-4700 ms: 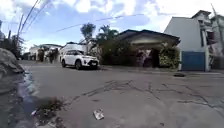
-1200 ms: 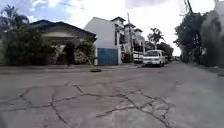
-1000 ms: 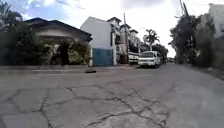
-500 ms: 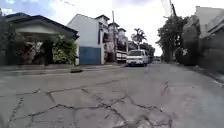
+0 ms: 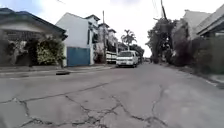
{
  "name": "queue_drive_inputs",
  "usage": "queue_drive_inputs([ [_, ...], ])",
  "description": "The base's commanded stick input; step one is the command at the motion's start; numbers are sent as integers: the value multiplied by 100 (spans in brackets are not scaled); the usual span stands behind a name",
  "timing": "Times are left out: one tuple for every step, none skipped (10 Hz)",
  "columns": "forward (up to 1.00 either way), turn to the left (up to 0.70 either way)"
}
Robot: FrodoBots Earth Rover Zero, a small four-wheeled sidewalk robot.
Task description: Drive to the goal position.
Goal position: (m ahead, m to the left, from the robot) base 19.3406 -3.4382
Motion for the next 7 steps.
queue_drive_inputs([
  [70,-35],
  [70,-35],
  [70,-35],
  [70,-35],
  [70,-35],
  [70,-35],
  [70,-35],
])
